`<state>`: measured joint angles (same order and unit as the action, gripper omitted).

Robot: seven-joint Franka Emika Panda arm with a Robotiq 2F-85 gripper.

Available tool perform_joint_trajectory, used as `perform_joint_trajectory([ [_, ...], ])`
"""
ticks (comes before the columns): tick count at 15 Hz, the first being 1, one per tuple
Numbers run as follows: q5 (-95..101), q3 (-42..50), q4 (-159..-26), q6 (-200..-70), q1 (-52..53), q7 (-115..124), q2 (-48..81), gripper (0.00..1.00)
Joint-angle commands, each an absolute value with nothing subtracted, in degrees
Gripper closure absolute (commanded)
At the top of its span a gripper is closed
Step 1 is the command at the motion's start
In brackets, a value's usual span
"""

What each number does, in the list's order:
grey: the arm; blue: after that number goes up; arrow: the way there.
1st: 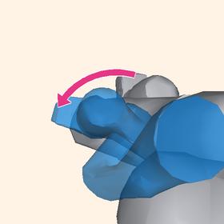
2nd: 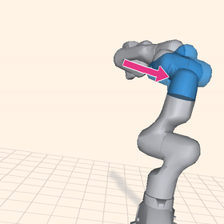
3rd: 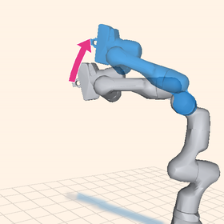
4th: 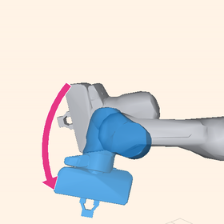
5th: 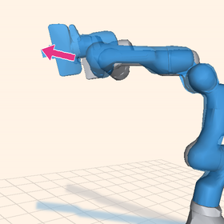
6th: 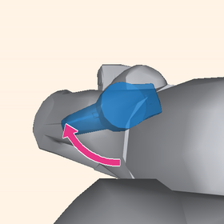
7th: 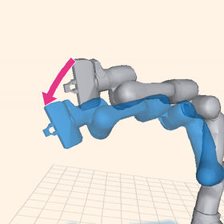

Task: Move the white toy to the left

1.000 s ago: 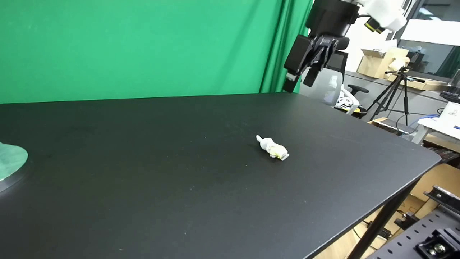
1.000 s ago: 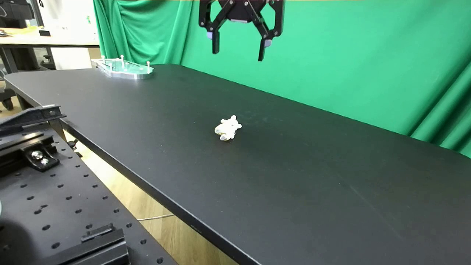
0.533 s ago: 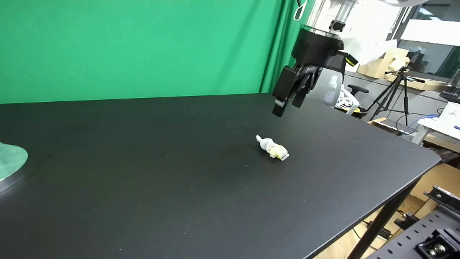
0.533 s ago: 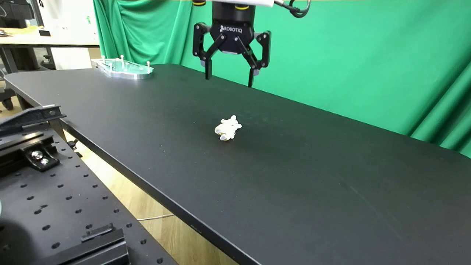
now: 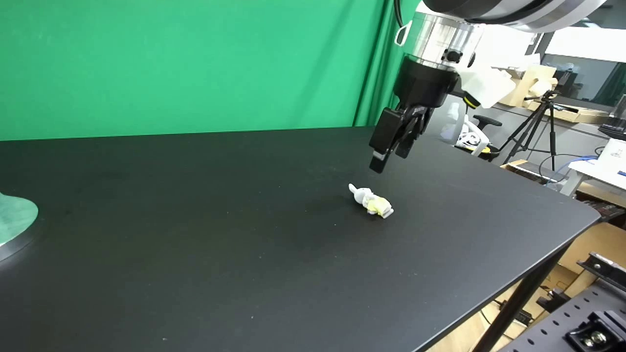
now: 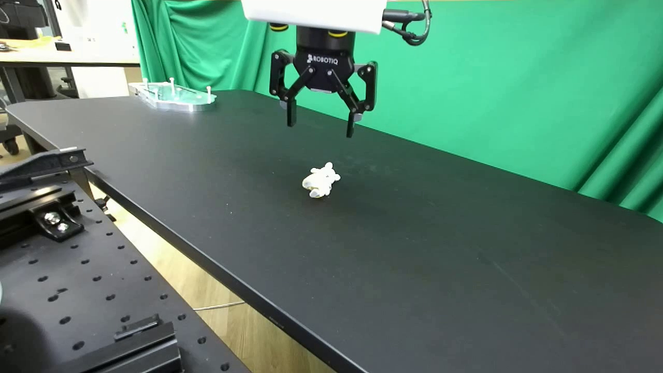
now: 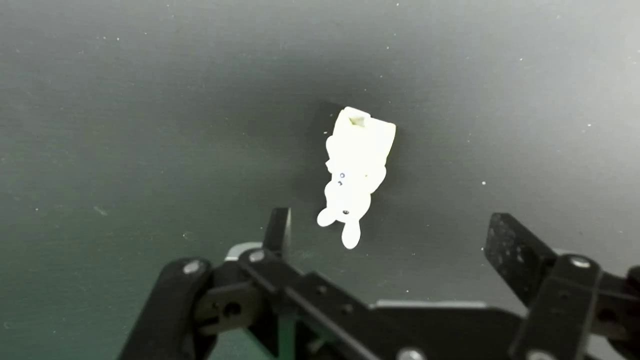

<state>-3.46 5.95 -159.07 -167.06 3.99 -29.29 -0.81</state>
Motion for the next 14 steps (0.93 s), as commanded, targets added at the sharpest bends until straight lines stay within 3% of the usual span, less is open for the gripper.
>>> perform_joint_trajectory([
  [1, -0.4, 4.6, -157.6, -167.5, 1.2, -25.4, 3.0, 0.00],
  [14, 7.8, 6.2, -149.9, -175.3, 1.4, -10.9, 17.9, 0.00],
])
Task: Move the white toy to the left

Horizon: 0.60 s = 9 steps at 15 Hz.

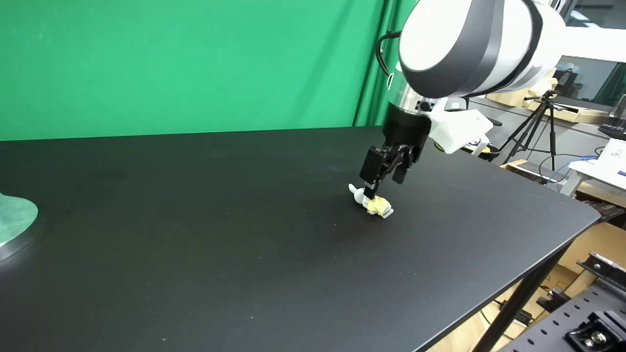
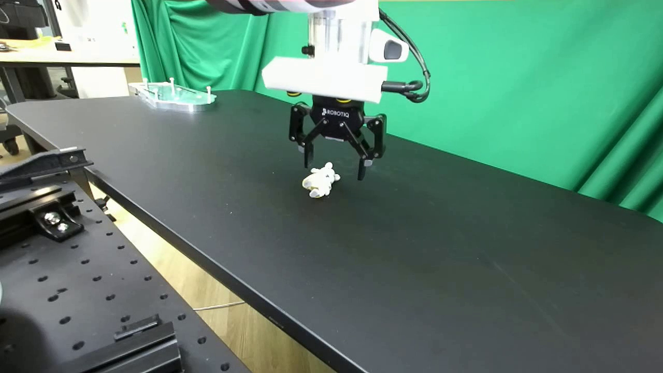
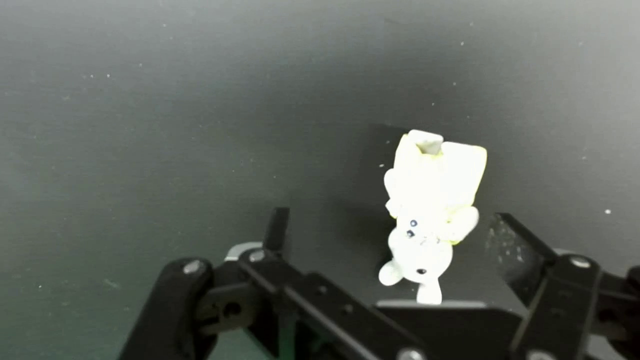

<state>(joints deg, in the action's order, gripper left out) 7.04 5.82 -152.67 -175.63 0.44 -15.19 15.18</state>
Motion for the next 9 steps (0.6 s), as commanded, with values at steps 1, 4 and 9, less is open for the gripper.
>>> perform_joint_trajectory([
  [1, 7.7, 6.1, -149.5, -174.9, 1.5, -10.4, 18.7, 0.00],
  [4, 6.9, 5.2, -148.5, -174.9, 1.4, -9.5, 20.3, 0.33],
  [9, 6.7, 4.5, -147.9, -174.7, 1.3, -8.7, 20.7, 0.69],
])
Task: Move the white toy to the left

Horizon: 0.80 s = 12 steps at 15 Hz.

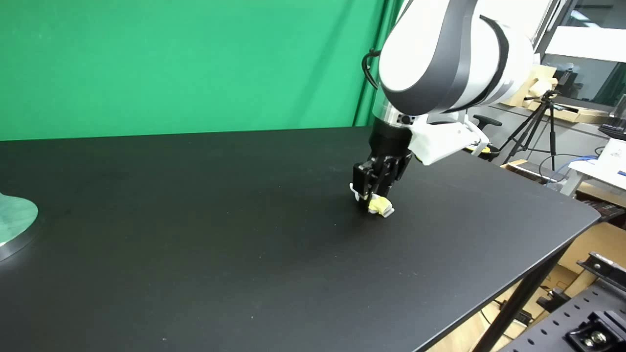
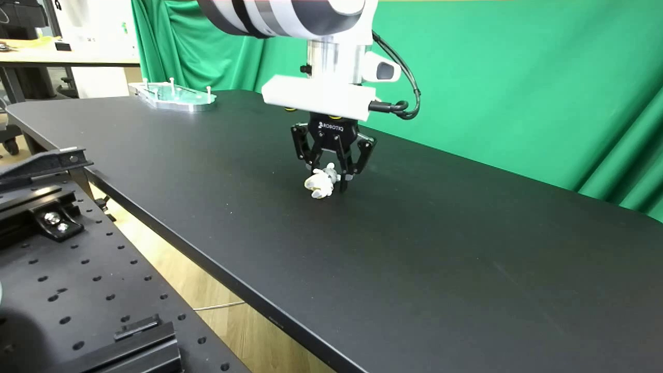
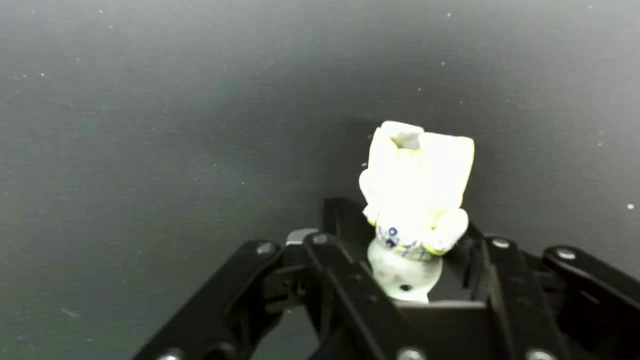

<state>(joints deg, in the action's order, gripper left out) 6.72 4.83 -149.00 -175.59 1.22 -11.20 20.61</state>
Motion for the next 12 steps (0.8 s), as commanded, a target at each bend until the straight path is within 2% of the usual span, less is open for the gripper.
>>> perform_joint_trajectory([
  [1, 6.8, 4.5, -147.9, -174.8, 1.3, -8.6, 20.5, 0.75],
  [3, 6.9, 4.8, -147.9, -174.5, 1.6, -8.4, 20.0, 0.89],
  [4, 6.9, 4.8, -147.8, -174.3, 1.6, -8.3, 19.7, 0.92],
  [12, 6.0, 2.1, -138.6, -167.2, 0.4, -8.8, 21.0, 0.92],
])
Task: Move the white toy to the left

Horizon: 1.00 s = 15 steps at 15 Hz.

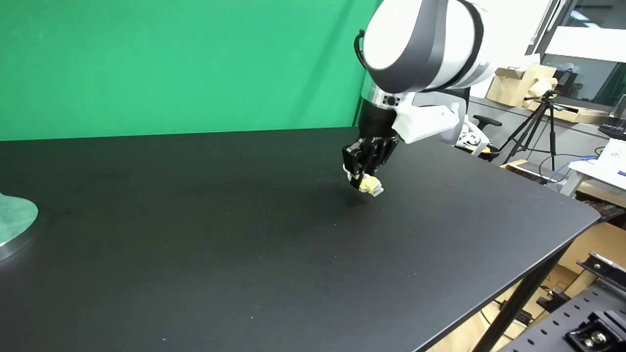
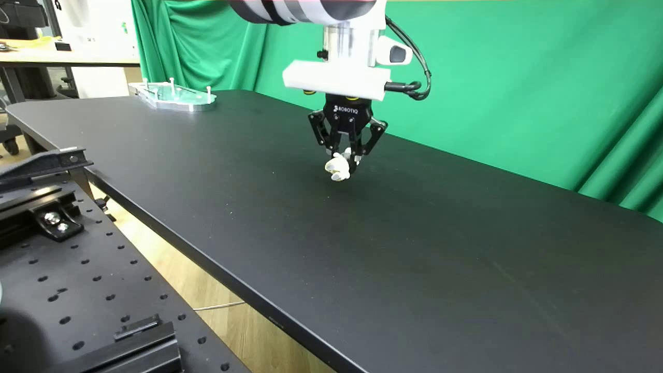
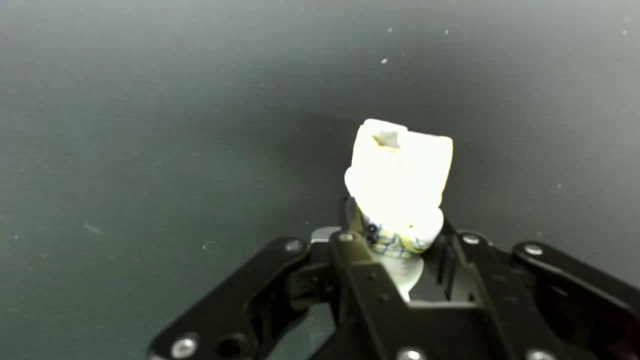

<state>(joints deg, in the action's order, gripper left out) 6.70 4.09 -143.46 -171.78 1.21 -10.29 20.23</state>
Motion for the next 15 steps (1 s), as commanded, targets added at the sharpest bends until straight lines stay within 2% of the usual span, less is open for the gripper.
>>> perform_joint_trajectory([
  [1, 5.5, 1.3, -136.9, -165.8, 0.2, -9.0, 21.7, 0.92],
  [11, 3.5, -4.2, -124.8, -158.1, 2.9, -8.6, 29.7, 0.92],
  [12, 3.7, -4.1, -124.6, -158.1, 3.3, -8.4, 30.0, 0.71],
  [13, 4.0, -4.0, -124.7, -158.1, 3.9, -8.1, 30.0, 0.42],
  [15, 4.3, -3.7, -124.8, -158.0, 4.7, -8.0, 29.5, 0.35],
])
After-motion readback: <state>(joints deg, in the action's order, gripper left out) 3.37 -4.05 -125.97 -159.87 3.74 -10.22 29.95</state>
